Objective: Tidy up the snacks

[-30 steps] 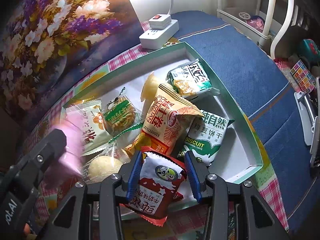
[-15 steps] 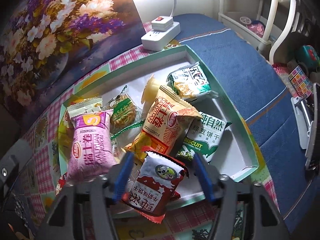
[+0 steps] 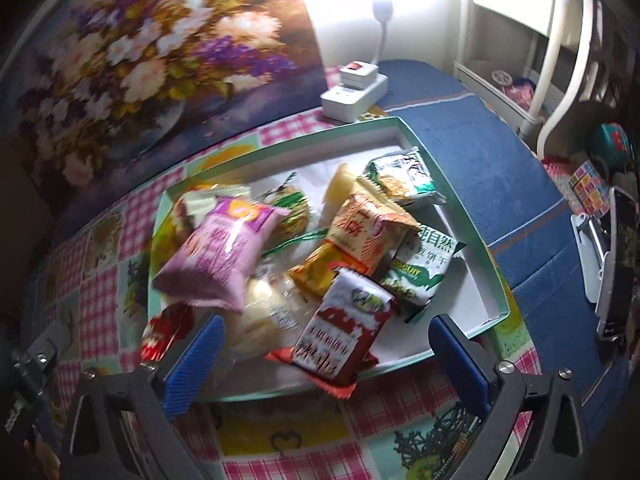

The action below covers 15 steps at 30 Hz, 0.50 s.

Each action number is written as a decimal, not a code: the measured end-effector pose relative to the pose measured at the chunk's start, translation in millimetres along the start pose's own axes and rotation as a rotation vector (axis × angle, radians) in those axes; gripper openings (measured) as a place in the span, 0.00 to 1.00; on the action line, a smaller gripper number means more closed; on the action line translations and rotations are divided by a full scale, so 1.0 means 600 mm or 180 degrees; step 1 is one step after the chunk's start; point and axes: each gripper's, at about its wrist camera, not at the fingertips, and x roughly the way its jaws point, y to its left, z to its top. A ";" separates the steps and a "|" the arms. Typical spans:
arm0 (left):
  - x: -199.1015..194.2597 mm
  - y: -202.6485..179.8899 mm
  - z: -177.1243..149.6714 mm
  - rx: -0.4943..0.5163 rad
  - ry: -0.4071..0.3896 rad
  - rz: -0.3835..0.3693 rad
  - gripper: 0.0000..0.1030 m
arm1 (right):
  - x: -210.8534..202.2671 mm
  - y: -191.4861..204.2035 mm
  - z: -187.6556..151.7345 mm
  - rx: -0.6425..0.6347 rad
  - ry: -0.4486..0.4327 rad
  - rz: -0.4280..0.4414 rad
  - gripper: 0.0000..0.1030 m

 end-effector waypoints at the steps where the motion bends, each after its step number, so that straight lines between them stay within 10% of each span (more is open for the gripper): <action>1: 0.001 0.005 -0.005 0.0000 0.0024 0.0038 0.94 | -0.002 0.005 -0.007 -0.0048 -0.0010 -0.0008 1.00; 15: -0.006 0.029 -0.062 0.0164 0.0165 0.0275 0.94 | -0.021 0.021 -0.058 -0.0147 0.0026 0.0023 1.00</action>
